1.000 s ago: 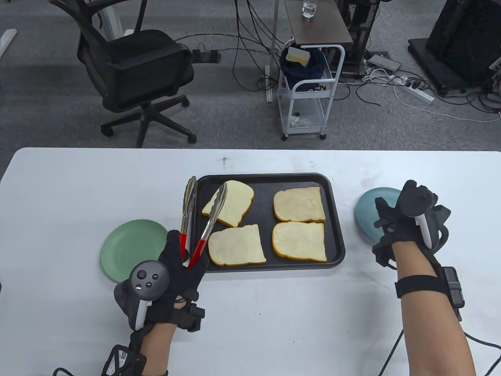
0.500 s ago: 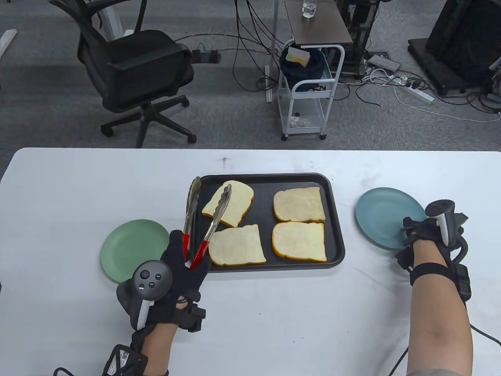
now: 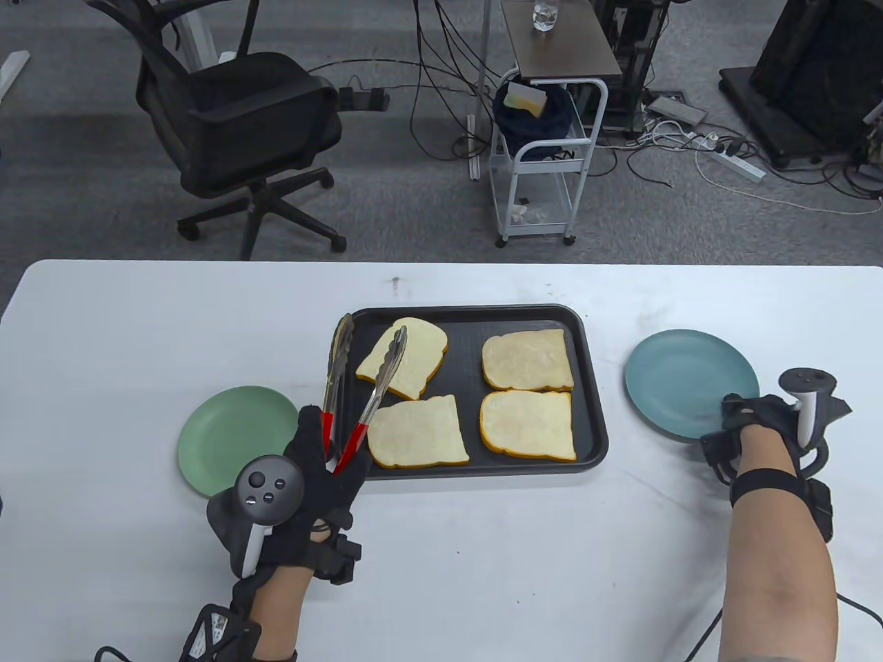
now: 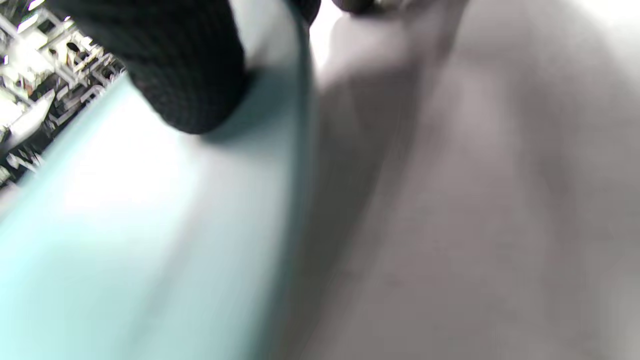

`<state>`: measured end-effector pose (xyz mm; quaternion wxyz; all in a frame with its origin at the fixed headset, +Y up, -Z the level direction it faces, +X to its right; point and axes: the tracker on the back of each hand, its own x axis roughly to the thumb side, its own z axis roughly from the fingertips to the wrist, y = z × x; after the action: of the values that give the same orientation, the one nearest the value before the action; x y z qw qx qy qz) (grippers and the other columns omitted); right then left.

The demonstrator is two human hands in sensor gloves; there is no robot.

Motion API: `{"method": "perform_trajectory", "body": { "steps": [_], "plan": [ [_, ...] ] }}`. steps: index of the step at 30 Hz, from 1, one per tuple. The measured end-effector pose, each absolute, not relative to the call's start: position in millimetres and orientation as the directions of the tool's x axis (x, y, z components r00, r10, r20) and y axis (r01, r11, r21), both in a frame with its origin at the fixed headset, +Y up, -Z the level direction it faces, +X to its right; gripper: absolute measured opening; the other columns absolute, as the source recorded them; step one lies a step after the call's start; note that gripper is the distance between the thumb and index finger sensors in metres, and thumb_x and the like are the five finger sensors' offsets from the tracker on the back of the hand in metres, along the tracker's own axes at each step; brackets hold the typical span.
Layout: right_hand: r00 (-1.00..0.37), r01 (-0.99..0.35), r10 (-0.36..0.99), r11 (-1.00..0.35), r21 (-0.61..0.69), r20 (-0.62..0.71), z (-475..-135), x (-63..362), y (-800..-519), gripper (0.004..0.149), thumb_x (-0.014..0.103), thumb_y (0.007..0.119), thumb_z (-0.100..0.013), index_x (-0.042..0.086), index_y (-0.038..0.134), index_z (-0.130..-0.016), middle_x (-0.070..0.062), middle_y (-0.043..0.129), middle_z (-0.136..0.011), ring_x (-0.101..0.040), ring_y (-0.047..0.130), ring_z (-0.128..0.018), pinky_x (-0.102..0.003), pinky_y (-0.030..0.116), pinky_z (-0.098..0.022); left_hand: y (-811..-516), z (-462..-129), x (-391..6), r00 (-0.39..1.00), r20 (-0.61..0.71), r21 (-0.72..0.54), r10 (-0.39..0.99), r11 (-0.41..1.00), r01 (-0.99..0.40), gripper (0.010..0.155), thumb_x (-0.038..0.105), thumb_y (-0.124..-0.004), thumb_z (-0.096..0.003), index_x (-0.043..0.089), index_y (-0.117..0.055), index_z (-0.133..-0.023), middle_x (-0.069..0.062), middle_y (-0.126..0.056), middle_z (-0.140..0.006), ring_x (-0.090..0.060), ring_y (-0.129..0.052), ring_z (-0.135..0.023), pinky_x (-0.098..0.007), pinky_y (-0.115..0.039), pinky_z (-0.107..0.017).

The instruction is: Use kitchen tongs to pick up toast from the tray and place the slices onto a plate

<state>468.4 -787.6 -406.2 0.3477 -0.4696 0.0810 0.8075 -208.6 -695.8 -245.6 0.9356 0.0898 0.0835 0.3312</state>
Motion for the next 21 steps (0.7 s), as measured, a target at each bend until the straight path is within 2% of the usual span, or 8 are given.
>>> {"method": "perform_trajectory", "body": {
  "steps": [2, 6, 9, 12, 14, 17, 21],
  "plan": [
    [-0.229, -0.731, 0.597, -0.627, -0.269, -0.769, -399.9, 470.0, -772.2, 0.036, 0.040, 0.074, -0.051, 0.017, 0.075, -0.078, -0.020, 0.037, -0.115, -0.048, 0.024, -0.099, -0.061, 0.032, -0.065, -696.8, -246.3, -208.7, 0.765, -0.100, 0.217, 0.636, 0.765, -0.607, 0.092, 0.067, -0.093, -0.0318, 0.028, -0.049, -0.104, -0.005, -0.085, -0.089, -0.017, -0.107, -0.043, -0.045, -0.089, -0.048],
    [-0.164, -0.760, 0.712, -0.533, -0.373, -0.683, -389.6, 466.5, -744.2, 0.036, 0.040, 0.071, -0.052, 0.014, 0.075, -0.078, -0.022, 0.043, -0.114, -0.050, 0.030, -0.098, -0.062, 0.037, -0.064, -697.1, -246.3, -208.5, 0.763, -0.099, 0.213, 0.638, 0.763, -0.610, 0.092, 0.066, -0.093, -0.0318, 0.028, -0.050, -0.104, -0.005, -0.085, -0.089, -0.017, -0.107, -0.043, -0.045, -0.089, -0.047],
    [-0.118, -0.790, 0.792, -0.440, -0.426, -0.600, -380.3, 457.9, -719.9, 0.038, 0.041, 0.070, -0.052, 0.013, 0.073, -0.077, -0.030, 0.053, -0.109, -0.059, 0.043, -0.094, -0.067, 0.046, -0.062, -696.0, -244.7, -208.3, 0.756, -0.093, 0.208, 0.648, 0.755, -0.622, 0.092, 0.066, -0.093, -0.0320, 0.028, -0.050, -0.104, -0.005, -0.085, -0.089, -0.017, -0.107, -0.043, -0.045, -0.089, -0.047],
    [-0.053, -0.837, 0.884, -0.294, -0.462, -0.465, -372.0, 445.1, -702.2, 0.039, 0.045, 0.072, -0.051, 0.016, 0.073, -0.077, -0.027, 0.078, -0.096, -0.057, 0.077, -0.082, -0.064, 0.071, -0.056, -694.6, -244.1, -208.4, 0.751, -0.084, 0.209, 0.655, 0.748, -0.630, 0.092, 0.067, -0.093, -0.0319, 0.028, -0.050, -0.104, -0.004, -0.085, -0.090, -0.017, -0.108, -0.042, -0.044, -0.089, -0.047],
    [0.028, -0.850, 0.937, -0.160, -0.501, -0.347, -364.8, 430.7, -691.7, 0.039, 0.046, 0.076, -0.049, 0.018, 0.074, -0.075, -0.021, 0.093, -0.083, -0.048, 0.099, -0.066, -0.058, 0.085, -0.045, -695.2, -244.0, -208.6, 0.746, -0.083, 0.205, 0.661, 0.744, -0.636, 0.092, 0.067, -0.093, -0.0321, 0.028, -0.050, -0.104, -0.004, -0.085, -0.090, -0.017, -0.108, -0.042, -0.044, -0.090, -0.047],
    [0.149, -0.874, 0.966, 0.029, -0.485, -0.210, -353.5, 404.1, -683.9, 0.040, 0.049, 0.080, -0.047, 0.020, 0.074, -0.074, -0.015, 0.099, -0.071, -0.037, 0.111, -0.051, -0.051, 0.091, -0.037, -697.3, -245.1, -209.3, 0.743, -0.087, 0.193, 0.664, 0.743, -0.641, 0.092, 0.067, -0.093, -0.0318, 0.028, -0.051, -0.104, -0.004, -0.084, -0.091, -0.016, -0.108, -0.041, -0.044, -0.091, -0.046],
    [0.221, -0.902, 0.964, 0.145, -0.405, -0.147, -339.3, 366.8, -685.8, 0.042, 0.049, 0.078, -0.048, 0.021, 0.069, -0.078, -0.013, 0.097, -0.070, -0.035, 0.110, -0.051, -0.051, 0.090, -0.038, -703.2, -248.5, -212.2, 0.734, -0.106, 0.172, 0.671, 0.739, -0.652, 0.092, 0.068, -0.092, -0.0318, 0.028, -0.051, -0.104, -0.004, -0.083, -0.092, -0.015, -0.109, -0.041, -0.043, -0.092, -0.045]
  ]
}}
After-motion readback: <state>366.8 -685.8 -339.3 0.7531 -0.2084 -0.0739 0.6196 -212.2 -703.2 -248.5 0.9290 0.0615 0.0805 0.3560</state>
